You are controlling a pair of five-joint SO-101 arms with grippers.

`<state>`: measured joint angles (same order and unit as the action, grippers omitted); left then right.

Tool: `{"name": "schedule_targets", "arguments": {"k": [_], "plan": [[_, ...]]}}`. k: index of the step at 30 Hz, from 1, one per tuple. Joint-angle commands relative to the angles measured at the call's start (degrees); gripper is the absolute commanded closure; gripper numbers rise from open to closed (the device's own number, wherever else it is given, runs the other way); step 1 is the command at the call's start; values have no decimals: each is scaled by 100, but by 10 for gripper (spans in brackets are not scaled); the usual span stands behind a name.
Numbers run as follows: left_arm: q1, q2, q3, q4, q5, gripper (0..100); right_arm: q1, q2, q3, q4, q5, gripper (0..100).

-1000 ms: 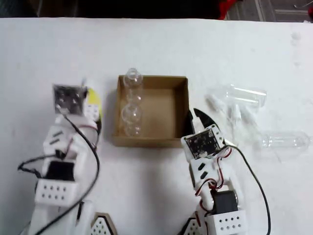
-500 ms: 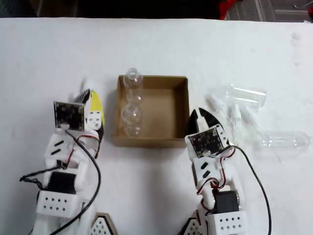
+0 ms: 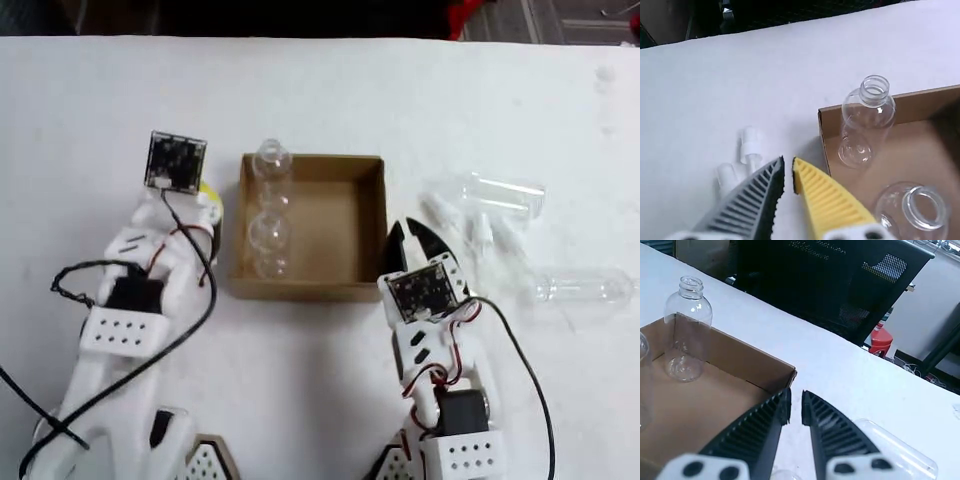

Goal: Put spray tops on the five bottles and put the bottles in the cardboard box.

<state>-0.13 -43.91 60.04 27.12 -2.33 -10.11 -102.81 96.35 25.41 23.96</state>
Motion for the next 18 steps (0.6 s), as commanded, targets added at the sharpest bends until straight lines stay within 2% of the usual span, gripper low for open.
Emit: {"name": "schedule_targets", "arguments": {"k": [1,4,11,18], "plan": [[-22,22,-466,290,158,888,84,-40,53,-171,26,970],[-22,31,-457,273,308,841,84,-40,53,-171,26,970],[-22,66,-440,246,308,846,84,-40,53,-145,26,970],[-321,92,-580,246,316,846,224,-22,53,-180,-26,969]]}}
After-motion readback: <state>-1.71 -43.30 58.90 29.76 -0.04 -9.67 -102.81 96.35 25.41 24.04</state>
